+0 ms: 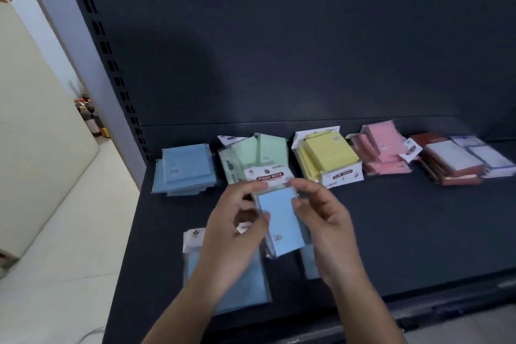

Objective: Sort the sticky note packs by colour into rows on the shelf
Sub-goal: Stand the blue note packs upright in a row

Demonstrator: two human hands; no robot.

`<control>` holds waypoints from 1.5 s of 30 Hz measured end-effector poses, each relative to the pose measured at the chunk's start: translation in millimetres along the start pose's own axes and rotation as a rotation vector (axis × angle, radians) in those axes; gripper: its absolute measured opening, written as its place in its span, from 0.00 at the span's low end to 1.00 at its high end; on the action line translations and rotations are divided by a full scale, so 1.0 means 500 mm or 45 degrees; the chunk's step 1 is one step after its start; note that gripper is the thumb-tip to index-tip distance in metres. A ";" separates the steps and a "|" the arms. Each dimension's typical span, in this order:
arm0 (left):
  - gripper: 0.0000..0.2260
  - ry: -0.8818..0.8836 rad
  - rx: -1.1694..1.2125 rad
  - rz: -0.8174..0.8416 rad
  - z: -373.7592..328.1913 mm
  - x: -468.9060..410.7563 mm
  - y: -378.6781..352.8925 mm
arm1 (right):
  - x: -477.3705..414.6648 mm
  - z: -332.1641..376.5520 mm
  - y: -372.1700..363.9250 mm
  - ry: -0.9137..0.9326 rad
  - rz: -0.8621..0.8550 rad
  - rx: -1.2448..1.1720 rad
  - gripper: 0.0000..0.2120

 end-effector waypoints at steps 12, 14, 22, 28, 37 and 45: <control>0.25 -0.305 -0.710 0.493 -0.034 -0.017 -0.391 | -0.003 0.087 0.363 0.108 -0.356 0.814 0.21; 0.26 -0.374 -0.990 0.502 -0.020 -0.022 -0.425 | -0.011 0.083 0.384 0.147 -0.344 1.062 0.20; 0.26 -0.451 -1.439 0.482 0.011 -0.011 -0.454 | -0.012 0.063 0.384 0.113 -0.363 1.627 0.17; 0.32 -0.401 -1.156 0.244 -0.020 -0.037 -0.310 | -0.032 0.076 0.261 0.445 -0.153 1.385 0.13; 0.08 -0.008 -1.017 -0.592 0.038 -0.035 0.126 | -0.051 -0.033 -0.129 0.164 0.536 0.655 0.12; 0.17 0.193 -0.957 -0.458 0.125 -0.058 0.196 | -0.080 -0.141 -0.266 0.078 0.562 1.124 0.25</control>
Point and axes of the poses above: each hand's wrist, its own x-axis away from the middle knuckle, its own y-axis out of the back of the hand, z = x × y, the point moved 6 cm from there along -x, towards the middle knuckle, and after that the axes turned 13 degrees about -x, right-handed, at the moved point
